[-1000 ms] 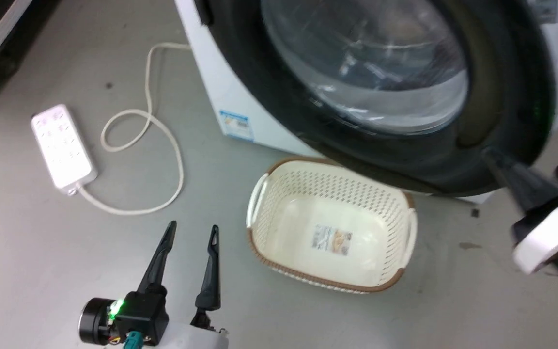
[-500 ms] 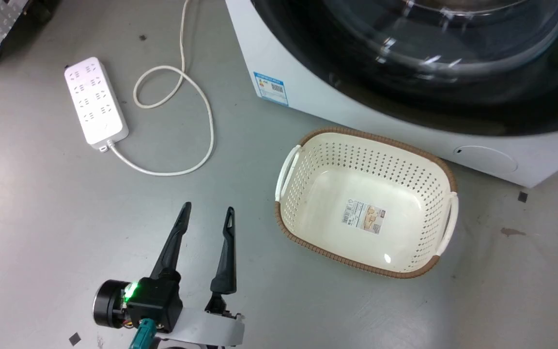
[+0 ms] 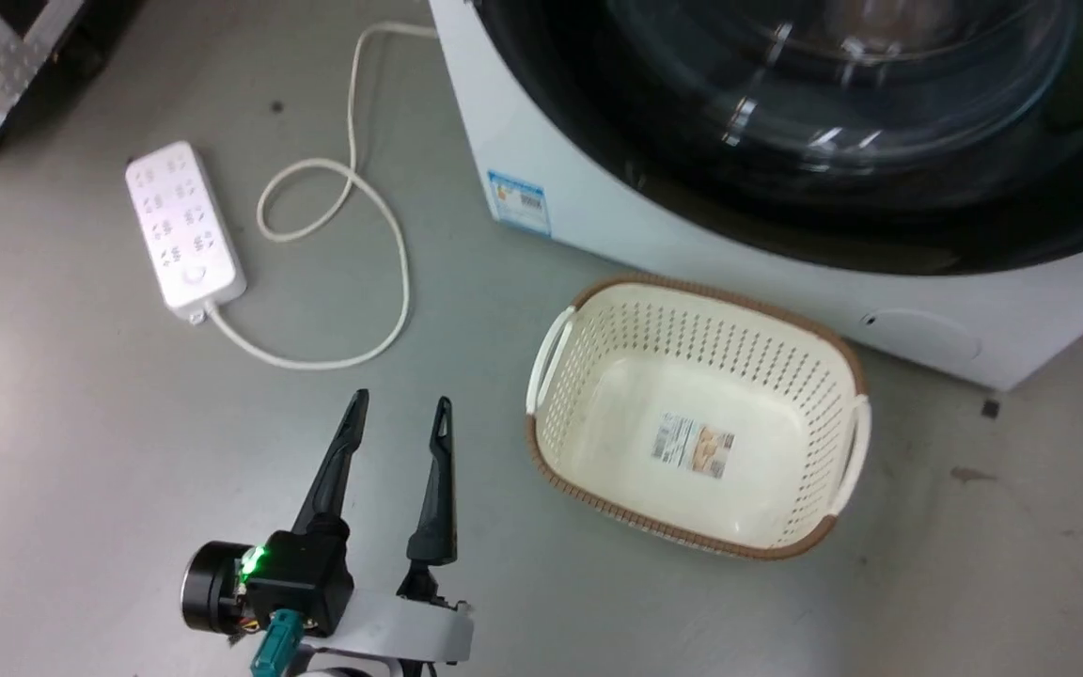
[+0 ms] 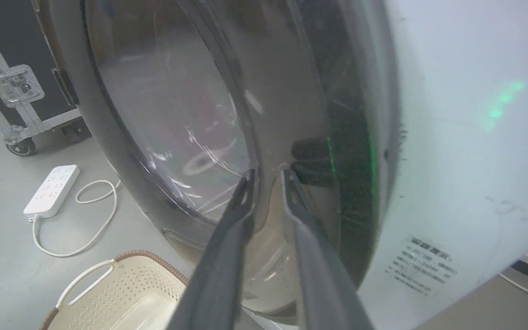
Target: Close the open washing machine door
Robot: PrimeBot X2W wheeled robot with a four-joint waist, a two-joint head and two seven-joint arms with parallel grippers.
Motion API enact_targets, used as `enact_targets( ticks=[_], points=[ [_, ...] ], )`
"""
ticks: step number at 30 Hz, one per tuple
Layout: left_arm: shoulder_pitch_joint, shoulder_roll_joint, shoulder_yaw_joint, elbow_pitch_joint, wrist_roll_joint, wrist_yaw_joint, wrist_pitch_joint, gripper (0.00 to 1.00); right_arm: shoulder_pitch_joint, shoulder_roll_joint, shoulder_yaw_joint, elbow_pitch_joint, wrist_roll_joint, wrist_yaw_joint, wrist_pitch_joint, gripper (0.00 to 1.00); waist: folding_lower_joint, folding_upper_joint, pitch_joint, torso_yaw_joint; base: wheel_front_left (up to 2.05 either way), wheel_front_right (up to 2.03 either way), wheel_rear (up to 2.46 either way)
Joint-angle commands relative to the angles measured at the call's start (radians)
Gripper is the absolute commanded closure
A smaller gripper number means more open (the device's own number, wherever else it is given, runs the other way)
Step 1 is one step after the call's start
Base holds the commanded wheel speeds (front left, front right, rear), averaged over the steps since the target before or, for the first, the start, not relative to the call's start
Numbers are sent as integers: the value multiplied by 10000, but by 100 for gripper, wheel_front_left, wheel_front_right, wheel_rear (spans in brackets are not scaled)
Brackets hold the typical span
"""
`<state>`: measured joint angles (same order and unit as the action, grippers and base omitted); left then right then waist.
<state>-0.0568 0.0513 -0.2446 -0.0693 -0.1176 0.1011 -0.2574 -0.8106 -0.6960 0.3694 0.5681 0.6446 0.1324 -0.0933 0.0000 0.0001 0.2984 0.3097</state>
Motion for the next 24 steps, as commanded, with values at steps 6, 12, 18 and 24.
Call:
enact_targets(
  ticks=[6, 12, 18, 24],
  points=[
    [323, -9, 479, 406, -85, -319, -43, 0, 1356, 1001, 366, -511, 441, -17, -945, 0, 0, -1, -1395, -881, 0, 0, 0],
    [667, -2, 978, 849, -246, -655, -43, 0, 3174, 1524, 197, -1547, -240, -17, -1399, 0, 0, -1, -2416, -1686, 0, 0, 0],
    [1036, 4, 1320, 1218, -364, -966, -43, 0, 5219, 2693, -1184, -2405, -1795, -17, -1637, 0, 0, -1, -3001, -2399, 0, 0, 0],
    [1124, 2, 1462, 1451, -331, -1148, -43, 0, 7111, 4571, -3577, -3661, -4110, -17, -1679, 0, 0, -1, -3137, -2917, 0, 0, 0]
  ],
)
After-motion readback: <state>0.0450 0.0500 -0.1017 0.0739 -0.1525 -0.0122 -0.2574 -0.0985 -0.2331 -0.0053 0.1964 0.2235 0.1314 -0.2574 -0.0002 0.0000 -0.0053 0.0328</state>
